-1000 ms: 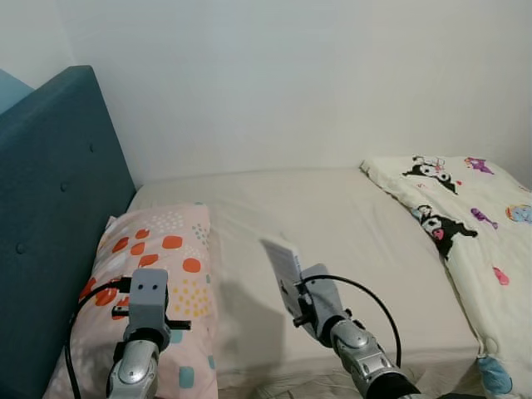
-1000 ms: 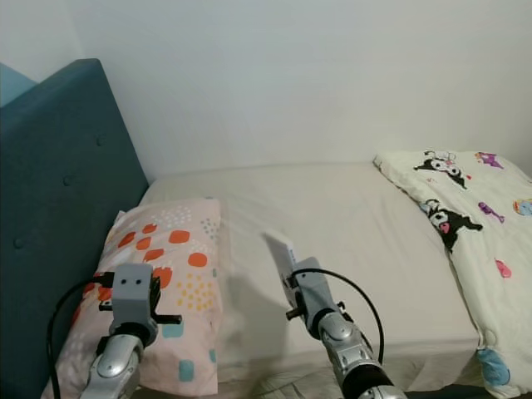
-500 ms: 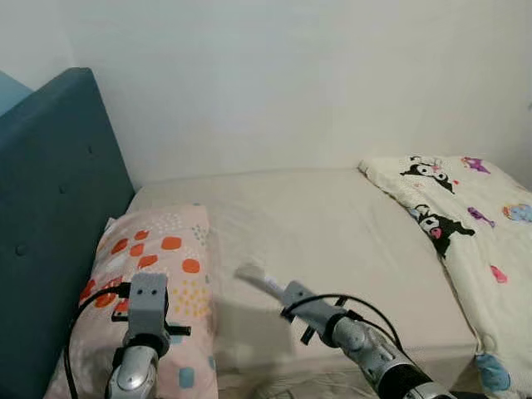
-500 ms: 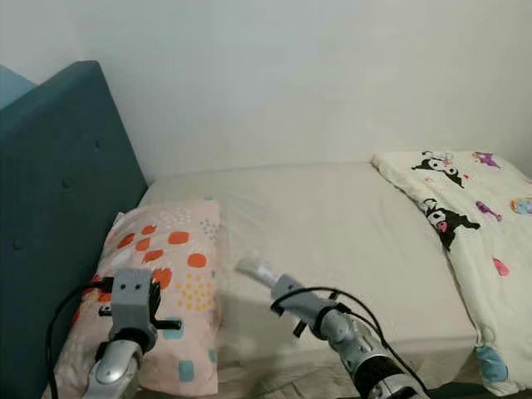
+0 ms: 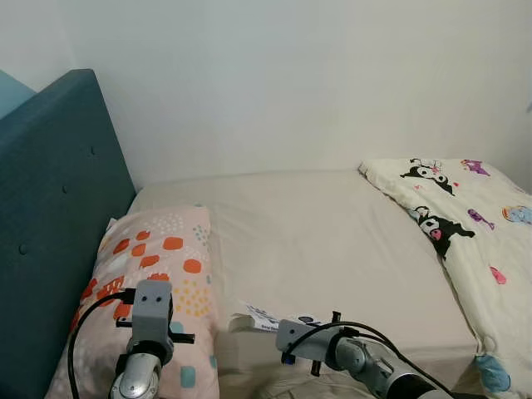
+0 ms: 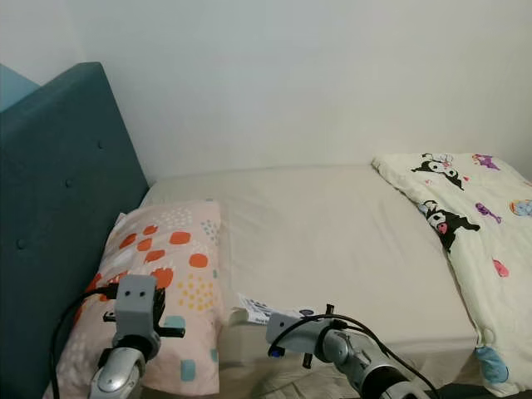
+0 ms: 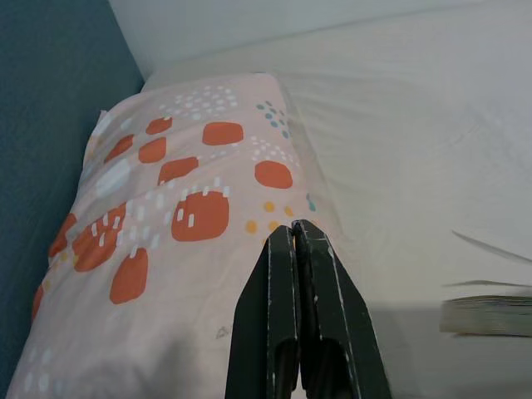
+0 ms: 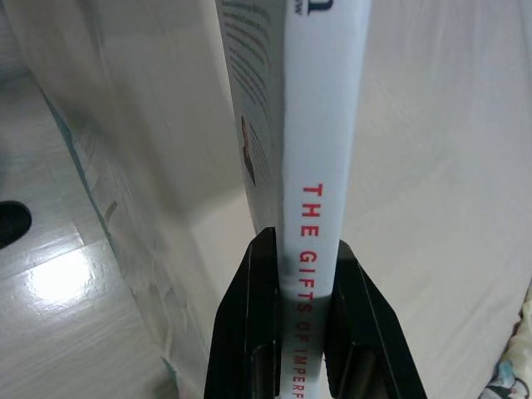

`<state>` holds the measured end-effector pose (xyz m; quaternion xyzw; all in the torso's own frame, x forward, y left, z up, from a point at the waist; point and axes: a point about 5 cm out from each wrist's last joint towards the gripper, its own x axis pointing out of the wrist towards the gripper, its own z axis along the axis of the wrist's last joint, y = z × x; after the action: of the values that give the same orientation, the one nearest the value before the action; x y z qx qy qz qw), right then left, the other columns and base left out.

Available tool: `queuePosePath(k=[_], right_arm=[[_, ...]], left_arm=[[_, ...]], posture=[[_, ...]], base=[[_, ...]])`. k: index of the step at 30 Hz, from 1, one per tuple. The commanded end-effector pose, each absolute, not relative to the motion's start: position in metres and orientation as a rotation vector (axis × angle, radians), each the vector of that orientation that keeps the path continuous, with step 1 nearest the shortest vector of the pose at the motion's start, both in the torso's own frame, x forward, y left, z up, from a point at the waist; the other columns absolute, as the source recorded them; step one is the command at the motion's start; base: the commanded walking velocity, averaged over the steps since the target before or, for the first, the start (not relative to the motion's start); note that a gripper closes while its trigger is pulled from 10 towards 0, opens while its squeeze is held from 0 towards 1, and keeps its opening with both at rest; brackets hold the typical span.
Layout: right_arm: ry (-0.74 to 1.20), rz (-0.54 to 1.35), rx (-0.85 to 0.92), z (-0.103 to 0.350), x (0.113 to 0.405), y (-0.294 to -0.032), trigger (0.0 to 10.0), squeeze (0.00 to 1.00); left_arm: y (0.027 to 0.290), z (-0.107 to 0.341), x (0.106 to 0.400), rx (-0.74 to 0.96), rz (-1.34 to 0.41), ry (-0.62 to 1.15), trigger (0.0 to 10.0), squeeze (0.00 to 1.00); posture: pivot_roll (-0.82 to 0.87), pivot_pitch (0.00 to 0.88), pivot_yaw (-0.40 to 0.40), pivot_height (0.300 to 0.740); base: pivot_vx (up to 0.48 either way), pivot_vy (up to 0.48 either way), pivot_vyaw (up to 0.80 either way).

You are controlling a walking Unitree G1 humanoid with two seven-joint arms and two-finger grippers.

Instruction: Clean up the room

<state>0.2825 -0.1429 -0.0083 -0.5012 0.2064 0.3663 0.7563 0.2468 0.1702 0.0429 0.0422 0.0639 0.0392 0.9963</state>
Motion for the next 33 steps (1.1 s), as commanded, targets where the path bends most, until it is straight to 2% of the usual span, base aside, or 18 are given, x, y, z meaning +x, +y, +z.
queuePosePath(k=[1,12,33], right_arm=[[0.413,0.804,-1.114,-0.005,0.285,-0.141,10.0,0.0],[0.412,0.853,-1.191,-0.008,0.283,-0.143,10.0,0.0],[0.355,0.804,-1.183,0.002,0.294,-0.137,10.0,0.0]], left_arm=[[0.169,0.046,0.247,0.085,0.072,0.111,10.0,0.0],[0.169,0.048,0.249,0.088,0.07,0.101,10.0,0.0],[0.164,0.054,0.255,0.083,0.029,0.063,10.0,0.0]], posture=[[-0.08,0.0,-0.017,0.74],[-0.08,0.0,-0.018,0.74],[-0.09,0.0,-0.009,0.74]], base=[[0.0,0.0,0.0],[0.0,0.0,0.0],[0.0,0.0,0.0]])
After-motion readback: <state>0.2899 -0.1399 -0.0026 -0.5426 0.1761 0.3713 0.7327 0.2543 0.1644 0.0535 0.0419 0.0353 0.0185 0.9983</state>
